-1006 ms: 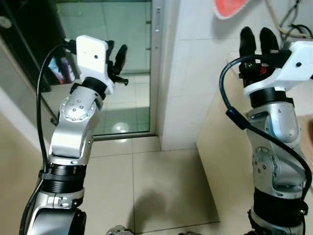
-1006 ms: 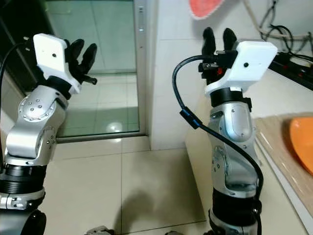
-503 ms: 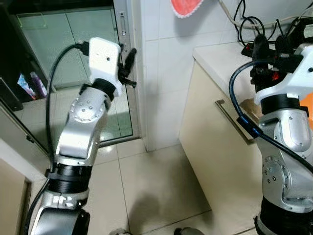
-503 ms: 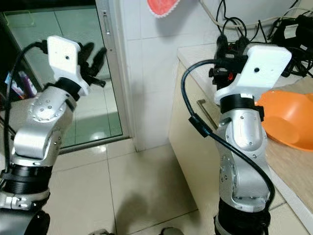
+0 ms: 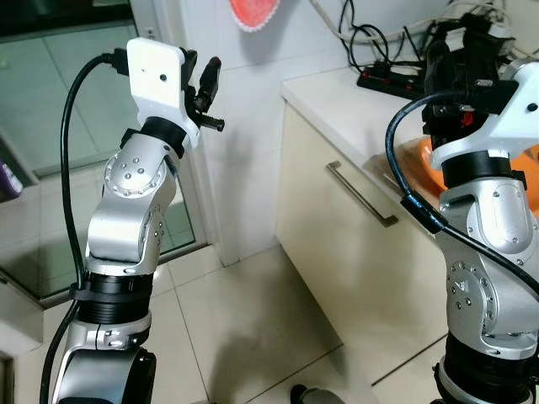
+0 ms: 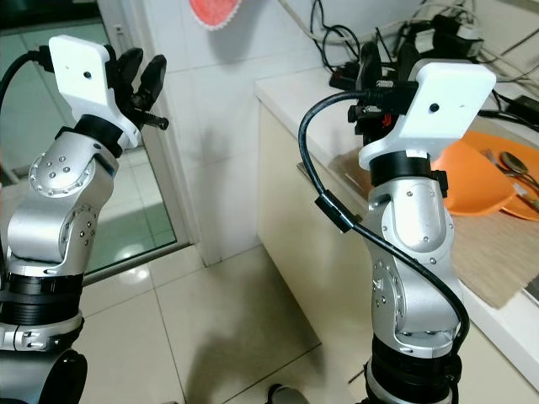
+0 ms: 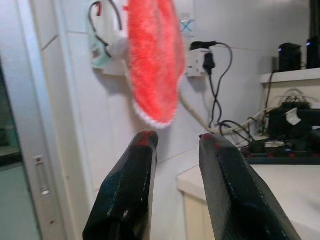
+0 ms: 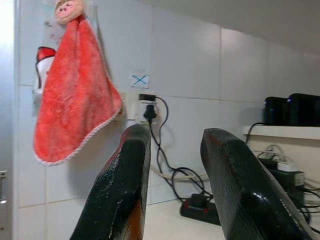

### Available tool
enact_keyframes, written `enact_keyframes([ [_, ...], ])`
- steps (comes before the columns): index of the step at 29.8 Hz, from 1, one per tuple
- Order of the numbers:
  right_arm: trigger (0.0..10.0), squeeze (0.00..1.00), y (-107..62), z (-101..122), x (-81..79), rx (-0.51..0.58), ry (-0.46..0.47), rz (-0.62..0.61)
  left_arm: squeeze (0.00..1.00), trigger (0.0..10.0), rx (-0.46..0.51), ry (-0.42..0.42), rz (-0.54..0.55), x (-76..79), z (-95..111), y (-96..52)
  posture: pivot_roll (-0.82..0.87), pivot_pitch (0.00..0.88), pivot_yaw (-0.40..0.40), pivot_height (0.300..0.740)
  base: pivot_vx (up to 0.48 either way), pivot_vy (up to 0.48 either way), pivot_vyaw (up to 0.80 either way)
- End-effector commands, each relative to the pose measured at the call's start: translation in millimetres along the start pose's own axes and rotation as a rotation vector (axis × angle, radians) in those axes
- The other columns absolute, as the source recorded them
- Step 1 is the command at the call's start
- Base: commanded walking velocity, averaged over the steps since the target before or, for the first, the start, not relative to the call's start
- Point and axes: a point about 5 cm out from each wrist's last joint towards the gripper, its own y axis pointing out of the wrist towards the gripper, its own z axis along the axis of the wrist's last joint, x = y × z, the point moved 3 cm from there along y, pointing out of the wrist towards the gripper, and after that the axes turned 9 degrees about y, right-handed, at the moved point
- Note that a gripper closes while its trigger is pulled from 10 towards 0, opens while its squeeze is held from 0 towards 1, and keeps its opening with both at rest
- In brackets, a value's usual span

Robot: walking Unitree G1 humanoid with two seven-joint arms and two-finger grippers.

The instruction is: Kitchen organization

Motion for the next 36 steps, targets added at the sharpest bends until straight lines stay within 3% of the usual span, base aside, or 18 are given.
enact_keyframes([
  [1, 10.0, 0.0, -0.3, 3, 0.4, 0.004, -0.004, -0.005, 0.0, 10.0, 0.017, -0.004, -0.01, 1.8, 7, 2.7, -0.02, 0.005, -0.002, 0.74, 0.0, 0.0, -0.8],
  [10, 10.0, 0.0, -2.3, 3, 3.6, 0.002, -0.02, -0.014, 0.0, 10.0, -0.052, -0.031, -0.052, 9.5, 0, 1.1, -0.03, 0.015, 0.01, 0.74, 0.0, 0.0, -0.8],
  [15, 10.0, 0.0, -4.5, 5, 3.0, 0.01, -0.03, -0.014, 0.0, 10.0, -0.039, -0.013, -0.078, 12.6, 0, -0.5, -0.04, 0.021, 0.015, 0.74, 0.0, 0.0, -0.8],
  [21, 10.0, 0.0, -6.1, 6, 4.0, 0.015, -0.032, -0.017, 0.0, 10.0, -0.017, -0.071, -0.135, 23.6, 6, -2.1, -0.05, 0.026, 0.017, 0.74, 0.0, 0.0, -0.8],
  [31, 10.0, 0.0, -13.8, -15, 12.6, -0.078, -0.084, -0.05, 0.0, 10.0, -0.039, -0.11, -0.112, 25.4, -5, -6.7, -0.05, 0.03, 0.009, 0.74, 0.0, 0.0, -0.8],
  [36, 10.0, 0.0, -18.2, -29, 28.7, -0.142, -0.102, -0.14, 0.0, 10.0, -0.019, -0.071, -0.138, 27.3, -6, -11.6, -0.04, 0.03, 0.001, 0.74, 0.0, 0.0, -0.8],
])
